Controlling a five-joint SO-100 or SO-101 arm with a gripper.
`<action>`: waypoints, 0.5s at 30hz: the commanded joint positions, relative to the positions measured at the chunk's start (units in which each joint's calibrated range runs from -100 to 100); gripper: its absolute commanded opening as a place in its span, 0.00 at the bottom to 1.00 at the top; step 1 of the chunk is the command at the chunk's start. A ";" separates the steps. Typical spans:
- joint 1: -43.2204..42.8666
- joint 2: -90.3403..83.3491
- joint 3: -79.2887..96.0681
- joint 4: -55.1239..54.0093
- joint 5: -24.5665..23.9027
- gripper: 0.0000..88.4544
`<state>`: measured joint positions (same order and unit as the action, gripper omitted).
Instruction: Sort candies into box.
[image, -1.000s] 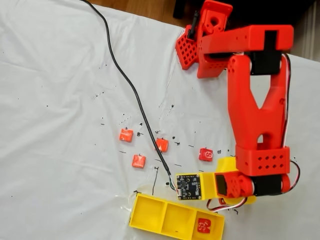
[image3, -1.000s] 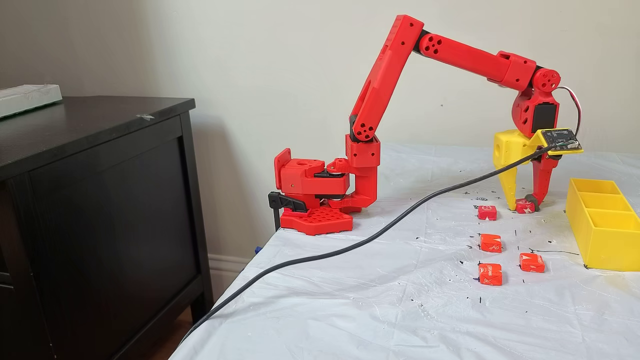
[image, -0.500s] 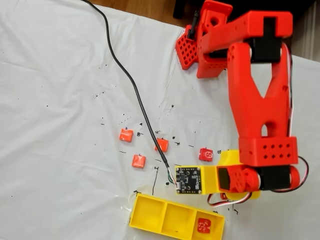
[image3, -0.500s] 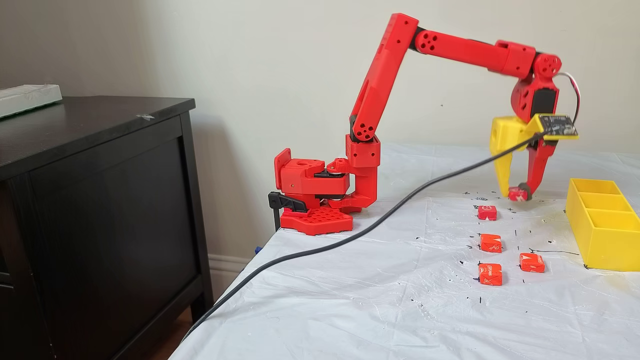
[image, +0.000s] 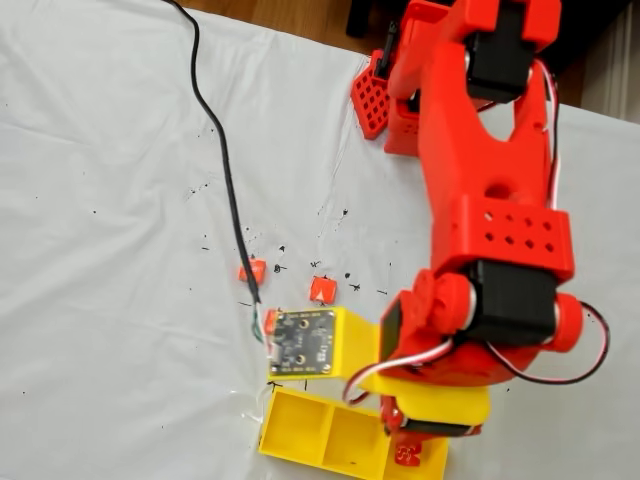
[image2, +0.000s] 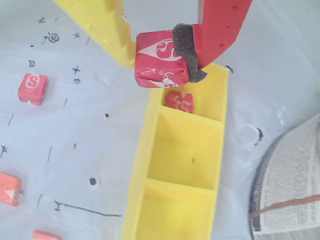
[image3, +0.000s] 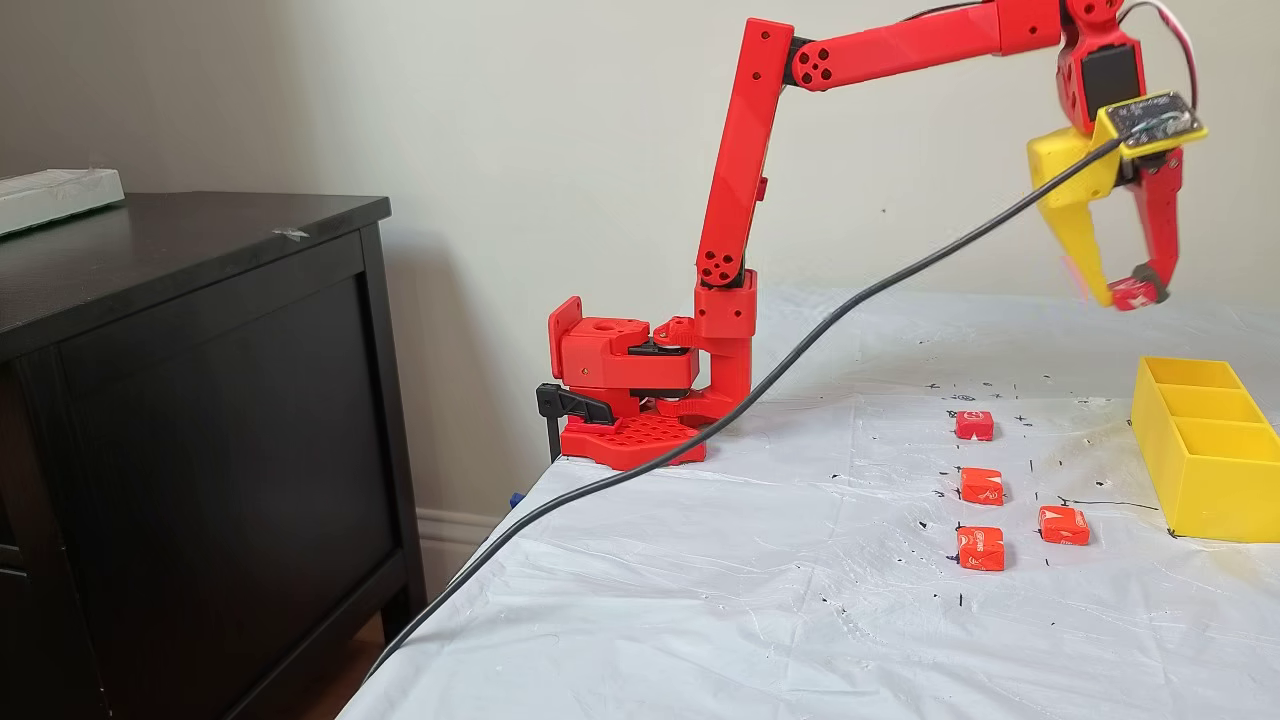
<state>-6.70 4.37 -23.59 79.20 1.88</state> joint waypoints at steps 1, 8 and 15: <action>2.18 2.25 -11.60 -1.06 0.39 0.00; 3.17 11.92 -20.88 -0.57 0.39 0.00; 2.45 16.33 -23.16 -0.65 0.59 0.00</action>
<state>-3.70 21.93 -40.22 79.20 2.08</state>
